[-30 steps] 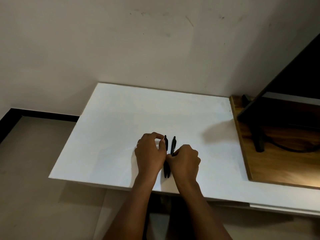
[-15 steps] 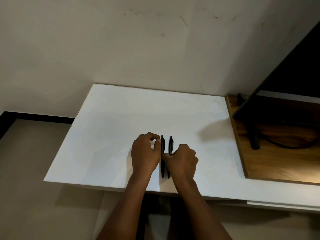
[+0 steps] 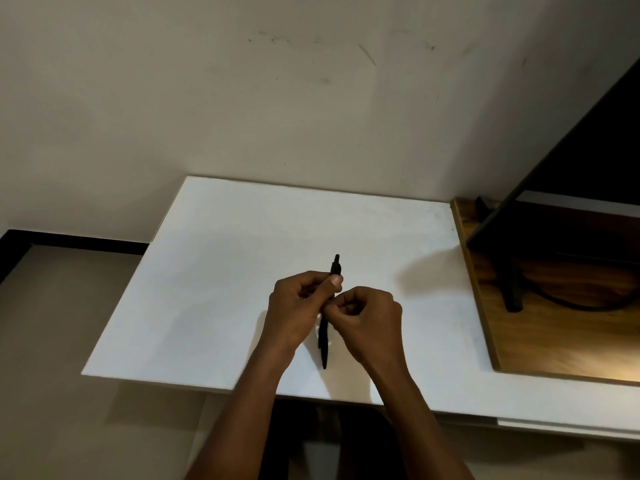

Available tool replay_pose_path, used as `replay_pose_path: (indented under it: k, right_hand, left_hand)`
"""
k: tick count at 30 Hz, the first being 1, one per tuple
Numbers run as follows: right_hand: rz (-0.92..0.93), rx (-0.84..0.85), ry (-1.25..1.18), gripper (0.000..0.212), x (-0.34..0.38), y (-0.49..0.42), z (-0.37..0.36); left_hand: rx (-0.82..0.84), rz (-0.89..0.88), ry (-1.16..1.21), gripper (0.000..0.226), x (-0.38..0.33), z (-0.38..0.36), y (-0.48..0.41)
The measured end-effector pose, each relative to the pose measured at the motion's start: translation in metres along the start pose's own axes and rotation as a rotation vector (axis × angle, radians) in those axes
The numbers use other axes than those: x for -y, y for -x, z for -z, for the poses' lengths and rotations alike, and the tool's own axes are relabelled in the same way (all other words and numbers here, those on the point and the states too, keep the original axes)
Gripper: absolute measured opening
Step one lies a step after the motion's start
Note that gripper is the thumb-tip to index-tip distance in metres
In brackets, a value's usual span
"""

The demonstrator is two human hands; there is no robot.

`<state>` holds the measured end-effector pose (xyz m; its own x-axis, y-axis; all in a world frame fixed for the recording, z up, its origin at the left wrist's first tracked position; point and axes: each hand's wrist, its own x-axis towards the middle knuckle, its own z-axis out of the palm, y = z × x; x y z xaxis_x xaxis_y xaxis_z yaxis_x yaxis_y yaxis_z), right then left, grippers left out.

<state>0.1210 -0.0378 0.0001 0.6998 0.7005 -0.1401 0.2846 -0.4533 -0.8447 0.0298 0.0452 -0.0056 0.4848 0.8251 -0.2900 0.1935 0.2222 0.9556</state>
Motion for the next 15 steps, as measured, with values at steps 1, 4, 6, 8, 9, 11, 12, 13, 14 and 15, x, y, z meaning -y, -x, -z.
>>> replay_pose_path:
  k: [1, 4, 6, 8, 9, 11, 12, 13, 14, 15]
  right_hand:
    - [-0.003, 0.049, -0.024, 0.013, 0.0, 0.0, 0.002]
    - [-0.053, 0.111, -0.218, 0.015, -0.002, -0.005, 0.014]
    - [-0.078, 0.033, -0.374, 0.008, -0.005, -0.011, 0.023]
    - [-0.098, -0.005, -0.499, 0.012, -0.007, -0.014, 0.026]
    - [-0.109, 0.002, -0.544, 0.016, -0.007, -0.015, 0.026]
    - [-0.122, 0.03, -0.598, 0.019, -0.008, -0.015, 0.024]
    - [-0.122, 0.038, -0.608, 0.018, -0.008, -0.015, 0.023]
    - [-0.121, 0.041, -0.612, 0.016, -0.009, -0.015, 0.023]
    - [-0.12, 0.041, -0.618, 0.014, -0.01, -0.016, 0.023]
    - [-0.121, 0.042, -0.627, 0.012, -0.011, -0.016, 0.024]
  left_hand:
    - [-0.006, -0.01, -0.002, 0.016, 0.0, 0.001, 0.0]
    - [-0.057, -0.06, -0.083, 0.015, 0.001, 0.004, 0.0]
    - [-0.053, -0.087, -0.143, 0.016, 0.001, 0.004, 0.0]
    - [-0.005, -0.125, -0.214, 0.016, 0.003, 0.003, 0.0]
    - [0.021, -0.15, -0.258, 0.016, 0.003, 0.002, 0.001]
    - [0.056, -0.197, -0.33, 0.014, 0.004, -0.002, 0.002]
    - [0.064, -0.215, -0.35, 0.014, 0.003, -0.003, 0.003]
    - [0.07, -0.23, -0.361, 0.014, 0.003, -0.004, 0.003]
    - [0.076, -0.24, -0.366, 0.015, 0.003, -0.004, 0.003]
    - [0.081, -0.246, -0.371, 0.016, 0.003, -0.004, 0.002]
